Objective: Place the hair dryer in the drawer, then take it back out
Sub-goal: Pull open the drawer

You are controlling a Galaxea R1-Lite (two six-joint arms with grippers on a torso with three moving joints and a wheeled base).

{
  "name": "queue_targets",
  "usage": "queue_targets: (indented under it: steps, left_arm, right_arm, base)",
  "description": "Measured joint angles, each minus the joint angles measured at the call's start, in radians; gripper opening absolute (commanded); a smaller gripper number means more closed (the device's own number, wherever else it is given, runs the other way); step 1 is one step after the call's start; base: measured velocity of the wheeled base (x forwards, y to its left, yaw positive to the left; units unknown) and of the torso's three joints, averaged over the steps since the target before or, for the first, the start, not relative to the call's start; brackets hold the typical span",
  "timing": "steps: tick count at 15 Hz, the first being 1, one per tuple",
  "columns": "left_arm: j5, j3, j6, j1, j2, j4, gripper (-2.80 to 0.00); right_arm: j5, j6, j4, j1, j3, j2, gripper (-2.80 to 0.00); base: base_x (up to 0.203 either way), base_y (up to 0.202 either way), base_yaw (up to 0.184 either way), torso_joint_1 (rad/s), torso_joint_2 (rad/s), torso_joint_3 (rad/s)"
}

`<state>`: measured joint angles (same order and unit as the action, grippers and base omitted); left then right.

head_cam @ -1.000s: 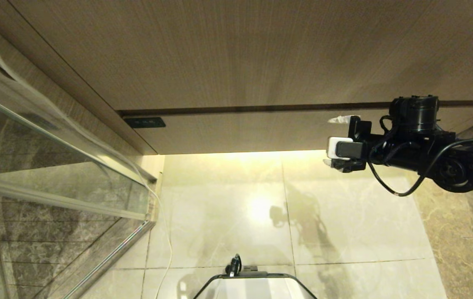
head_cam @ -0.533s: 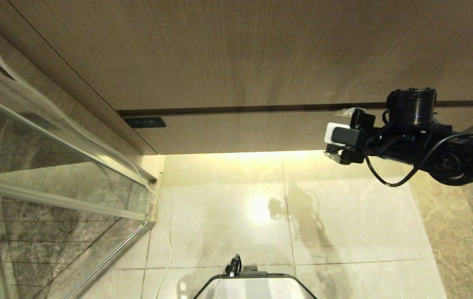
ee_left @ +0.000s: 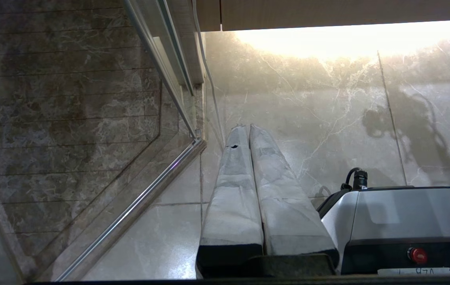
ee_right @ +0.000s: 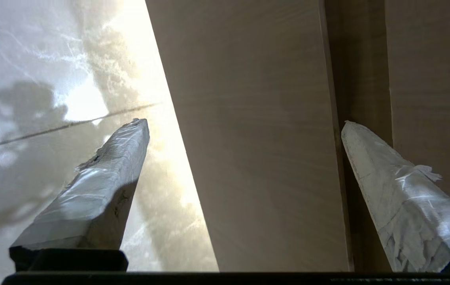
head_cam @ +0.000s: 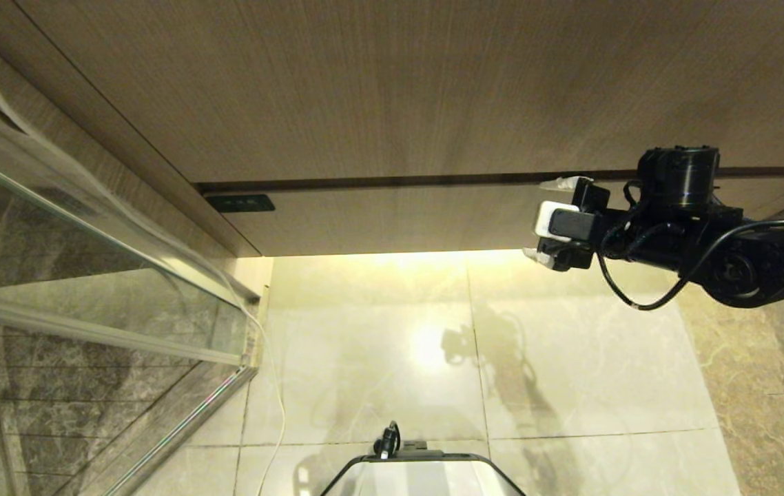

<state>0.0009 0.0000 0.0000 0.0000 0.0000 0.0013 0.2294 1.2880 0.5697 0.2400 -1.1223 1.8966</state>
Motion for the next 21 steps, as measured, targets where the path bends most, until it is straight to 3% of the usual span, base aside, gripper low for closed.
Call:
queue_targets:
  steps: [21]
  left_arm:
    - [0.000, 0.000, 0.000, 0.000, 0.000, 0.000, -2.80]
  right_arm:
    - [0.006, 0.004, 0.075, -0.002, -0.153, 0.165, 0.00]
  base:
    - [0.000, 0.000, 0.000, 0.000, 0.00, 0.000]
